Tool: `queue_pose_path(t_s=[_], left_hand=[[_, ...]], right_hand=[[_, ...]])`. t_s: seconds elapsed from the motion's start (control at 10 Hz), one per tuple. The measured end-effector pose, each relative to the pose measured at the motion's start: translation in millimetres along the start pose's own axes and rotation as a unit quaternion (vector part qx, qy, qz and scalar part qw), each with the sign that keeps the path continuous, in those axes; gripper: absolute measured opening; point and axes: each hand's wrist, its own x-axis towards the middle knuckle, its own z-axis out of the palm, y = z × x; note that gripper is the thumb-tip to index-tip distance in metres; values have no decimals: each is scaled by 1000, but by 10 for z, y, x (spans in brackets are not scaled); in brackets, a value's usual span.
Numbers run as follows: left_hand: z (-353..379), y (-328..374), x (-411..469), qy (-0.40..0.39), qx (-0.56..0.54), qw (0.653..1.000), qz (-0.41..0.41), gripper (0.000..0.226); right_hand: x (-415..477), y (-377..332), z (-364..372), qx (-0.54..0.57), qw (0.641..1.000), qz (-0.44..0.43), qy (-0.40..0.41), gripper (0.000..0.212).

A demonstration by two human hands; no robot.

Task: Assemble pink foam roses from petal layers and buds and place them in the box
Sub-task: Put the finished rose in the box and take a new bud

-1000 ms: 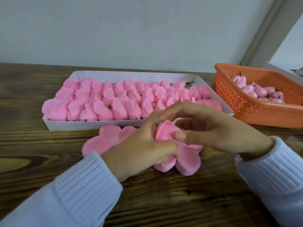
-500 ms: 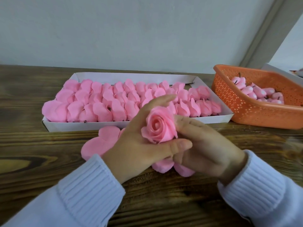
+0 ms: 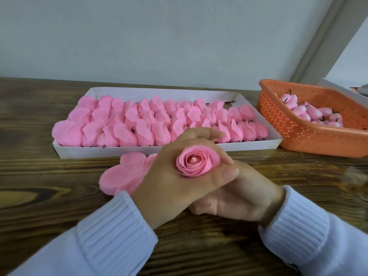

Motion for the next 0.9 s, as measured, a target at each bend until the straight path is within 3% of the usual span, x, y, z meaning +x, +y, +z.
queue_pose_path(t_s=[0.2,0.4,0.5,0.6,0.7,0.8,0.9], left_hand=[[-8,18,8,31,-8,999,-2,12],[14,41,-12,17,12,1000,-22,11],[-23,36,-1,34,-11,999,-27,17],[-16,54,9,41,-24,999,1,11],[43,63,-20,56,-32,998,23,8],[89,87,-53,54,-23,998,26,13],[95,101,-62,48,12,999,23,21]], right_hand=[[-19,0,-23,48,998,-23,-34,36],[-19,41,-32,15,1000,7,-16,37],[-28,16,-34,69,996,-17,-62,39],[-39,-2,-18,54,998,-10,-34,40],[-34,6,40,13,999,31,14,27],[-33,5,164,-26,996,60,60,40],[-50,-30,184,-50,991,58,107,37]])
